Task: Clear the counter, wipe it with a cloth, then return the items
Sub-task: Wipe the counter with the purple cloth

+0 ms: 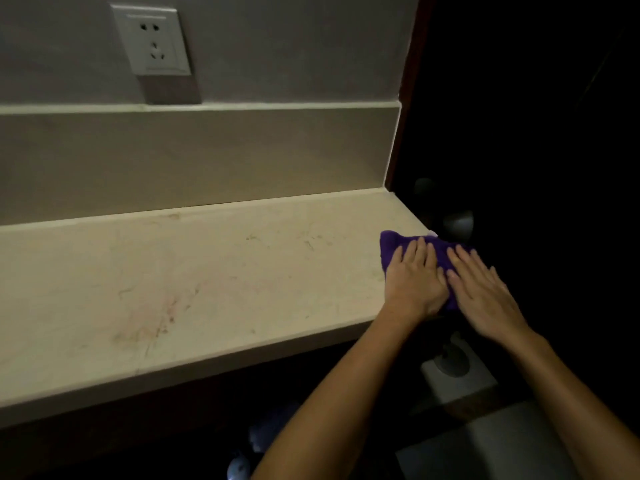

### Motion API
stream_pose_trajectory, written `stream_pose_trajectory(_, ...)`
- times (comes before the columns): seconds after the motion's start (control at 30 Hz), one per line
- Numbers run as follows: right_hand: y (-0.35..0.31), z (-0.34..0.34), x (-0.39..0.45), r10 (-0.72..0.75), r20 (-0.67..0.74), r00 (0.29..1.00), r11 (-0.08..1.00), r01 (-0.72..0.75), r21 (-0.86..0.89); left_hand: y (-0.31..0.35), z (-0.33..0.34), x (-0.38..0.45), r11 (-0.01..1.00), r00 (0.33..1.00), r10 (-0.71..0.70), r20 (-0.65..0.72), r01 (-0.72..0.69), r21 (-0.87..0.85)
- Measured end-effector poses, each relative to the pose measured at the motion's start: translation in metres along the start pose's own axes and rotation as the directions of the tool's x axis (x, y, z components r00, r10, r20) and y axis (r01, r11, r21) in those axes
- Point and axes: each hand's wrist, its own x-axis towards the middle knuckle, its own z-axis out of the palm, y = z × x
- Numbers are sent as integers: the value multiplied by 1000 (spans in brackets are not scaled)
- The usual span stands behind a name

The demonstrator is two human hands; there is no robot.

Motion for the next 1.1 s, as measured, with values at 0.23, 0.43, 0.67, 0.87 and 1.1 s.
stream_pose_trajectory(0.23,-42,16,-12,-31,-71,997,999,31,-9,-40,-12,-28,1000,1000,16,-15,-17,-9)
stream_pose_trajectory(0.43,-163,20,-35,-178,-19,984,984,179,24,-134,-46,-104,995,995,-59,-76,65,72)
stream_pose_trajectory(0.67,-364,35,-79,-493,4,870,865,490,106,-280,-115,-254,930,942,-316,-113,331,158)
stream_pose_trajectory(0.87,-533,53,-129,-697,20,716,697,671,253,-401,-158,-393,825,853,-496,-161,521,220)
stream_pose_trajectory(1.1,-622,68,-165,-772,22,635,611,733,298,-470,-170,-475,718,793,-594,-138,600,354)
